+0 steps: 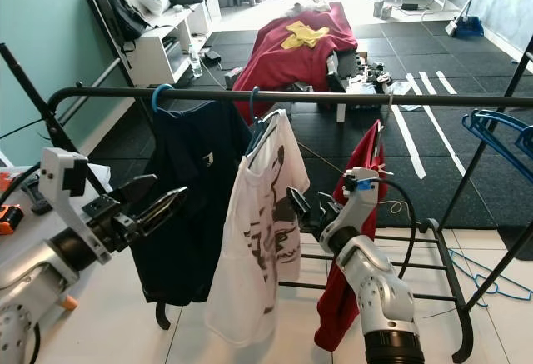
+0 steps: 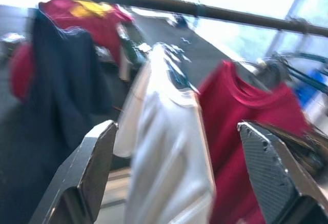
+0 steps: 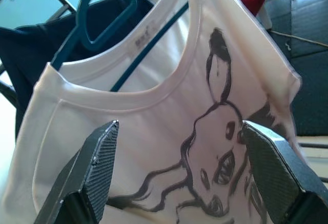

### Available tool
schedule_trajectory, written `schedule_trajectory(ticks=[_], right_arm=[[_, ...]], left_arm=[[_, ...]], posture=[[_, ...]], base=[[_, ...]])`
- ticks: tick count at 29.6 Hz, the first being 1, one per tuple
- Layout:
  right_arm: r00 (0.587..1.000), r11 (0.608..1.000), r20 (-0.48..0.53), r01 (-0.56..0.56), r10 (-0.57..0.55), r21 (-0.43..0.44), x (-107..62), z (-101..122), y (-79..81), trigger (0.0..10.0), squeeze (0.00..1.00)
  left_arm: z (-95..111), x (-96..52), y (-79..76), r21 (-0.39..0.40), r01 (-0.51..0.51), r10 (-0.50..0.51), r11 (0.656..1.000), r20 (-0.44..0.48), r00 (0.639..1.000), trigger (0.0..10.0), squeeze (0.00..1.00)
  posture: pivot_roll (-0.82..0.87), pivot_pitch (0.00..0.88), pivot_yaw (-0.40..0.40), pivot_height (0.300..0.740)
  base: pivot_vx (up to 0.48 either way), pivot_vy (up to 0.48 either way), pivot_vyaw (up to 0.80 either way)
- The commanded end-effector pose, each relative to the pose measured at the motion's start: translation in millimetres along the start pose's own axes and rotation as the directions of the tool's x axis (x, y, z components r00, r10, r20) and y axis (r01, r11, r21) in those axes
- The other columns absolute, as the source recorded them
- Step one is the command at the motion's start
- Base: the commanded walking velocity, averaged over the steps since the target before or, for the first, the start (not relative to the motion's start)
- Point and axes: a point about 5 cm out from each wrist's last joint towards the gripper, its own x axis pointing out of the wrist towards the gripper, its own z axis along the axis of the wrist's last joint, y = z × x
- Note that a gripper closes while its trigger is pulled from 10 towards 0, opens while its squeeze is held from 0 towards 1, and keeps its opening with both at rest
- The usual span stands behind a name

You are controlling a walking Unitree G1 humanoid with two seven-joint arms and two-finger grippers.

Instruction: Hang hanger

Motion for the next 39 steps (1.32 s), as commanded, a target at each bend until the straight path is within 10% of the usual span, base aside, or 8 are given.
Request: schedule_trajectory(ticks=[1, 10, 18, 39], right_arm=[[1.000, 1.000, -0.016, -0.008, 0.009, 0.017, 2.0, -3.9, 1.7, 10.0, 0.00], [1.000, 1.000, -0.026, -0.010, 0.010, 0.005, 2.9, -5.9, 1.3, 10.0, 0.00], [1.000, 1.000, -0.025, -0.008, 0.008, 0.002, 2.2, -6.3, 0.9, 10.0, 0.00], [1.000, 1.000, -0.026, -0.010, 0.010, 0.008, 3.2, -8.9, 2.2, 10.0, 0.00]], left_arm=[[-4.5, 1.3, 3.7, 0.016, -0.045, 0.045, 0.999, -0.010, 0.999, 10.0, 0.00], [-36.3, 47.0, 21.7, 0.211, -0.293, 0.315, 0.932, -0.078, 0.946, 10.0, 0.00], [-35.5, 51.8, 44.6, 0.307, -0.450, 0.468, 0.838, 0.019, 0.884, 10.0, 0.00], [9.8, 56.1, 63.4, 0.344, -0.395, 0.330, 0.852, 0.233, 0.915, 10.0, 0.00]], posture=[[-0.11, 0.063, 0.043, 0.740], [-0.13, 0.048, 0.046, 0.740], [-0.14, 0.048, 0.048, 0.740], [-0.13, 0.042, 0.054, 0.740]], base=[[0.000, 0.000, 0.00], [0.000, 0.000, 0.00], [0.000, 0.000, 0.00], [0.000, 0.000, 0.00]])
